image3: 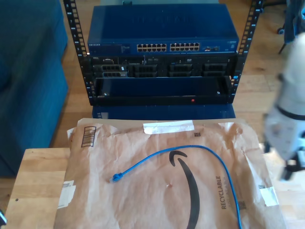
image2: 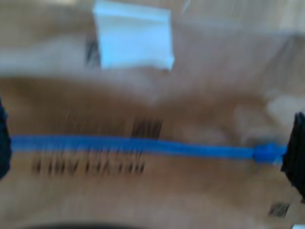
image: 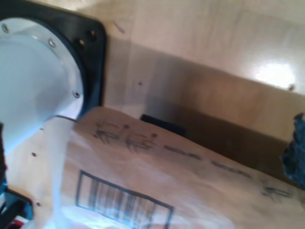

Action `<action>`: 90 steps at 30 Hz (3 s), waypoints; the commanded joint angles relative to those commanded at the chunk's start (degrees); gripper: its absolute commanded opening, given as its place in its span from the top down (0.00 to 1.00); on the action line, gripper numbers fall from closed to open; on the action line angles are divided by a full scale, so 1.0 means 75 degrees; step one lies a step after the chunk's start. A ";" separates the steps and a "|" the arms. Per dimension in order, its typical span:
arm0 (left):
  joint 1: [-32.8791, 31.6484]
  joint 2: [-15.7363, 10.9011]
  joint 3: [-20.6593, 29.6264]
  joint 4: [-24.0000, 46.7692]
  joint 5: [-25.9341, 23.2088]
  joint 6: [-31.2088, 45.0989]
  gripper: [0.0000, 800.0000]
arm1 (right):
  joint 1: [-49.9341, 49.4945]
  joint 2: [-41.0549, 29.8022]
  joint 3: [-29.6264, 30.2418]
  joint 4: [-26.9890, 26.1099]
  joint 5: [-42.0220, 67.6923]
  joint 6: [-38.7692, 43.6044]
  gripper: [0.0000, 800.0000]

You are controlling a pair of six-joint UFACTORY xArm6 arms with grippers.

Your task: Grab the cable and plug it in

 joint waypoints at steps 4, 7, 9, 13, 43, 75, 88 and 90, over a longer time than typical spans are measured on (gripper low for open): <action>-0.0211 0.0094 0.0000 -0.0234 0.0000 -0.0164 0.00 | 0.1313 0.0738 -0.0574 0.0023 -0.0434 0.0621 0.01; -0.0211 0.0141 0.0000 -0.0574 0.0000 -0.0152 0.00 | 0.2086 0.1512 -0.1254 0.0246 -0.0445 0.0879 0.01; -0.0211 0.0152 0.0000 -0.0715 -0.0023 -0.0152 0.00 | 0.2485 0.1958 -0.1641 0.0434 -0.0457 0.1043 0.01; -0.0211 0.0188 0.0012 -0.0727 -0.0035 -0.0176 0.00 | 0.3036 0.2966 -0.2344 0.0797 -0.0821 0.1055 0.01; -0.0270 0.0914 0.0023 -0.0856 -0.0504 -0.0492 0.00 | 0.3669 0.5662 -0.3845 0.0903 -0.1864 0.1055 0.16; -0.0258 0.0914 0.0059 -0.0856 -0.0516 -0.0481 0.00 | 0.3692 0.5814 -0.3833 0.1008 -0.2215 0.1043 0.64; -0.0270 0.0844 0.0000 -0.0867 -0.0445 -0.0492 0.00 | 0.3657 0.5345 -0.3540 0.1008 -0.2579 0.1090 0.98; -0.0270 0.0797 -0.0070 -0.1160 -0.0422 -0.0469 0.00 | 0.3587 0.5040 -0.3399 0.1008 -0.2532 0.1242 0.99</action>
